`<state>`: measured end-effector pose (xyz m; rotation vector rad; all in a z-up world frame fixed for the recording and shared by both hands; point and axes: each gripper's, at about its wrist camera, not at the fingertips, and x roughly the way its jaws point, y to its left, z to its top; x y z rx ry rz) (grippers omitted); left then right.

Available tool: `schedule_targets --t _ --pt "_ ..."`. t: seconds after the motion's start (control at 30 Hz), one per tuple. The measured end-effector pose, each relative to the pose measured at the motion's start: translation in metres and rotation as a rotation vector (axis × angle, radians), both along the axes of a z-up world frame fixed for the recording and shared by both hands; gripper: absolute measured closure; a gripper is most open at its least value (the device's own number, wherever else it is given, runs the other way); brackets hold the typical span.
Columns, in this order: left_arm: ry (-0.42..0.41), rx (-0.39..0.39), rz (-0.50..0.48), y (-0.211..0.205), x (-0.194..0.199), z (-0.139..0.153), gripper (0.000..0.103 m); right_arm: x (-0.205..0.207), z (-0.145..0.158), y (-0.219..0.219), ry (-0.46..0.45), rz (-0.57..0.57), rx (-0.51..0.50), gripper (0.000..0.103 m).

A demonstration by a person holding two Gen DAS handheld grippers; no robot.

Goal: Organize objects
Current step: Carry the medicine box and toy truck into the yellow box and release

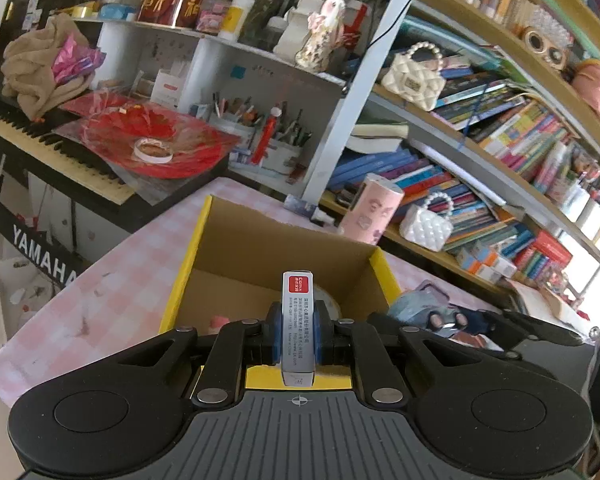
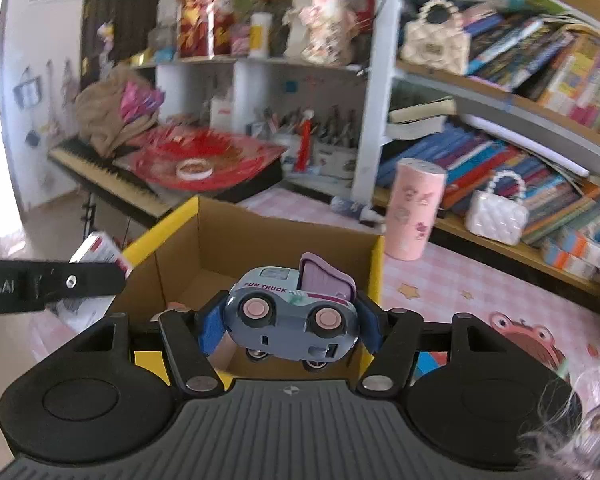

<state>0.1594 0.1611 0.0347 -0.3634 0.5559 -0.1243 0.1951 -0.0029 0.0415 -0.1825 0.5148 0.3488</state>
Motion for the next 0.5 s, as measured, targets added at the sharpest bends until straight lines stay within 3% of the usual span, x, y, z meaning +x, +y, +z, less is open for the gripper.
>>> schedule_targets --t 0.5 --pt "0.146 0.08 0.045 -0.019 0.059 -0.034 0.09 0.087 -0.05 0.024 0.208 0.261 -0.154 0.041"
